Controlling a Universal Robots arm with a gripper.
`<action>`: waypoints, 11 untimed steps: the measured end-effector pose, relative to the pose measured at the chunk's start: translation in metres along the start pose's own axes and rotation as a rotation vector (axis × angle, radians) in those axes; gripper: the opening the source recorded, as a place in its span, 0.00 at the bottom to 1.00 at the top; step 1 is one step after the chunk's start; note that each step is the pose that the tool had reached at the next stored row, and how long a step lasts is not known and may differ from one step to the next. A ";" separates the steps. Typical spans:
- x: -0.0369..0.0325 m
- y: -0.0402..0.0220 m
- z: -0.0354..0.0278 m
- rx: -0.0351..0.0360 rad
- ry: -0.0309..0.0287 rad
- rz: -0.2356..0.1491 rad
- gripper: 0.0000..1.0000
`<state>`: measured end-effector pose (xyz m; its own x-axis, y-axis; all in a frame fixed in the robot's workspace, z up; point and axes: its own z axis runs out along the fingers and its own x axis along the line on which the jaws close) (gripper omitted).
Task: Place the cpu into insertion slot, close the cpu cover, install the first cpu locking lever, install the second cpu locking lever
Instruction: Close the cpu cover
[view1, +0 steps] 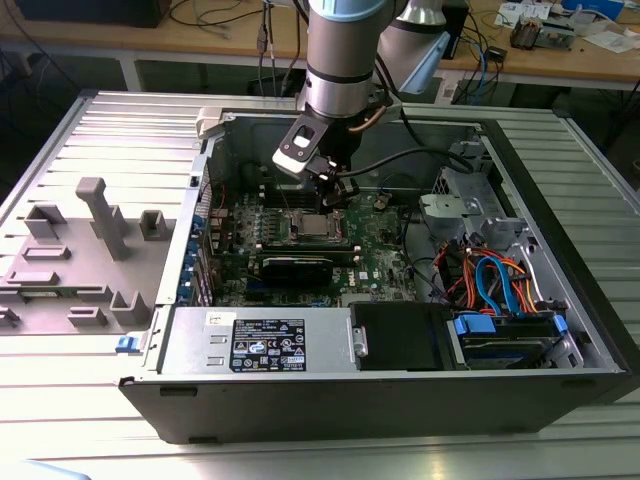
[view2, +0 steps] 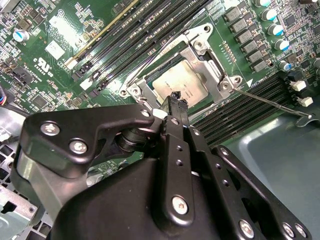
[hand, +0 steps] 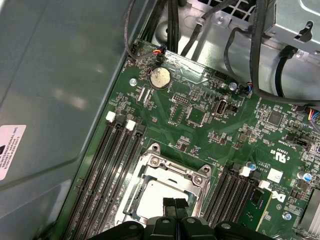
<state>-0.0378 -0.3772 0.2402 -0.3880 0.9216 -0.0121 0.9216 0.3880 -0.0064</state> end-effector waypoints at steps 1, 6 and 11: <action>0.0000 0.0000 0.0000 0.0000 0.0000 0.000 0.11; 0.0000 0.0000 0.0000 0.0000 0.0000 0.000 0.11; 0.0000 0.0000 0.0000 0.0000 -0.0001 0.000 0.11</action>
<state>-0.0378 -0.3772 0.2402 -0.3885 0.9214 -0.0121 0.9215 0.3884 -0.0065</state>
